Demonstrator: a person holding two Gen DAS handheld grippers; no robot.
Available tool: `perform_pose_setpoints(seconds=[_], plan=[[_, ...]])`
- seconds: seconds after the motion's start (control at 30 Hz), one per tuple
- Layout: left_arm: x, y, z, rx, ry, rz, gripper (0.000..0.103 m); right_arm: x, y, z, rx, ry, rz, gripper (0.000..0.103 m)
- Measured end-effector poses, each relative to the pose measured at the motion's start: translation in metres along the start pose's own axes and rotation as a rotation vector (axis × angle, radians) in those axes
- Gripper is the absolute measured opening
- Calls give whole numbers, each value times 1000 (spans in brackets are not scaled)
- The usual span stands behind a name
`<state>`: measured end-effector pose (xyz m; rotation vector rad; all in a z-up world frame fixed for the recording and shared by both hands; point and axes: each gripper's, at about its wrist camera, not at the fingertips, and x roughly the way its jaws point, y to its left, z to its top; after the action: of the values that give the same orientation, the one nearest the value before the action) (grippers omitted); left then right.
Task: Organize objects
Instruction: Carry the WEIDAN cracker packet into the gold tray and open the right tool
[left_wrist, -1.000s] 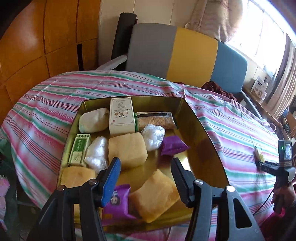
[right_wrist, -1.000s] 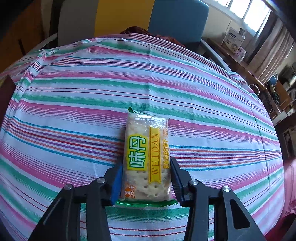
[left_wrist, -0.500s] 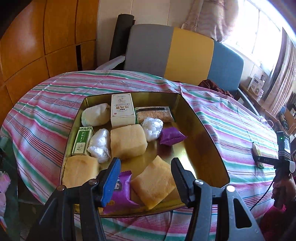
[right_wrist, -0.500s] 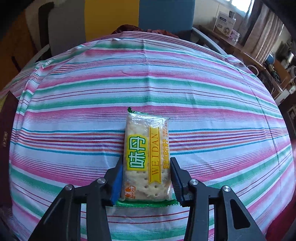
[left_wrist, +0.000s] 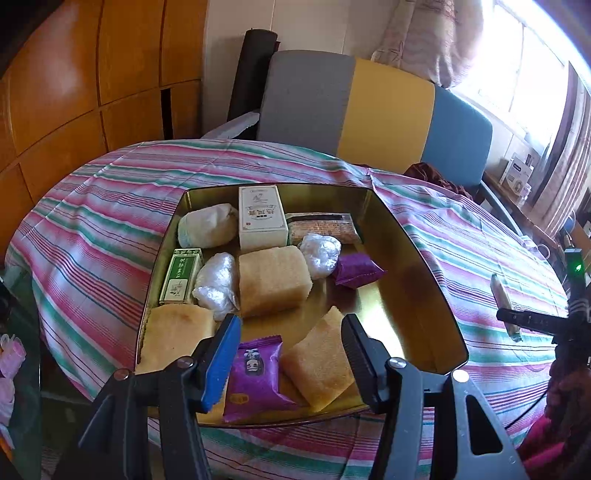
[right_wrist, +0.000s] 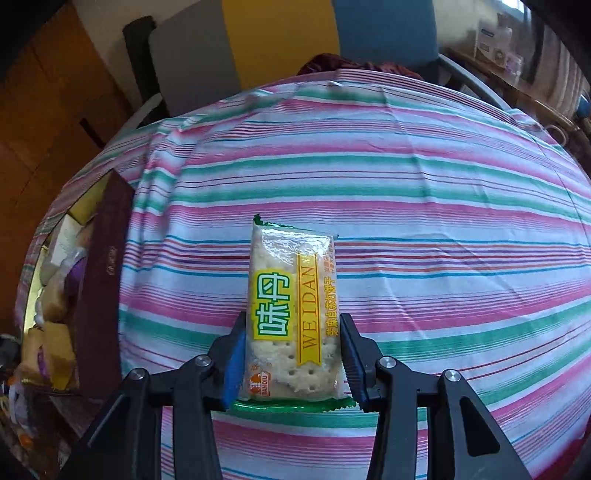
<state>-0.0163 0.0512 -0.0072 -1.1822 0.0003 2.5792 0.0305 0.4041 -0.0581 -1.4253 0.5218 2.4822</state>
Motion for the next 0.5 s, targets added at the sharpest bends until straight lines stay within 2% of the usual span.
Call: perform_pose_setpoints(seconds=[0.17, 0.3, 0.4, 0.5], plan=[[1, 10, 1, -24, -2, 12, 57, -21, 71, 8, -115, -36, 112, 47], [0, 24, 2, -53, -7, 36, 57, -28, 134, 2, -234, -41, 183, 47], [-3, 39, 1, -83, -14, 61, 57, -21, 175, -4, -324, -26, 198, 47], [-7, 53, 0, -106, -21, 89, 57, -4, 204, -12, -405, -3, 172, 47]])
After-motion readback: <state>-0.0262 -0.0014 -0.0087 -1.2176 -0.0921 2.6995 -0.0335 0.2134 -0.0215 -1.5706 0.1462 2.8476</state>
